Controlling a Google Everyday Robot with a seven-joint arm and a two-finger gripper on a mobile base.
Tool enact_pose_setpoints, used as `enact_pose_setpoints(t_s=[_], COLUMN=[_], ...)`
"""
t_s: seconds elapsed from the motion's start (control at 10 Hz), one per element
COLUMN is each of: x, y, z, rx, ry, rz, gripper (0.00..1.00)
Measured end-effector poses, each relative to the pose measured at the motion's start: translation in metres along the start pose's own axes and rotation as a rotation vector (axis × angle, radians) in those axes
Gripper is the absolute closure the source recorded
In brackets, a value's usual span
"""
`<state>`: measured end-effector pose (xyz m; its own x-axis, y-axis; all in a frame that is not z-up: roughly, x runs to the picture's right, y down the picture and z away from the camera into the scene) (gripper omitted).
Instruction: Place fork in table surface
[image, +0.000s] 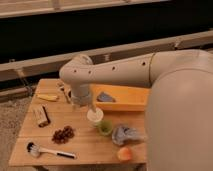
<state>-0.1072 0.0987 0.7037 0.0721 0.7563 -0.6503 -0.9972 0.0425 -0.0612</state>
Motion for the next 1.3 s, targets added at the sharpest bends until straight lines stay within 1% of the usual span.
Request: enact_pose_setpoints(t_s=[0.5, 0.7, 0.9, 1.0, 1.2, 1.3], x=[0.0, -0.006, -0.028, -0.041, -0.074, -0.09], y=[0.001, 0.008, 0.042, 0.058, 0.096, 0.109], z=[-0.001, 0.0, 0.006, 0.008, 0.015, 0.019], rx=[0.0, -0.009, -0.036, -0.044, -0.062, -0.067], ry=[-0.002, -0.017, -0.044, -0.061, -0.101, -0.116], rz=[-0.007, -0.065, -0.166, -0.203, -0.288, -0.318], gripper=[0.35, 0.35, 0.35, 0.35, 0.35, 0.35])
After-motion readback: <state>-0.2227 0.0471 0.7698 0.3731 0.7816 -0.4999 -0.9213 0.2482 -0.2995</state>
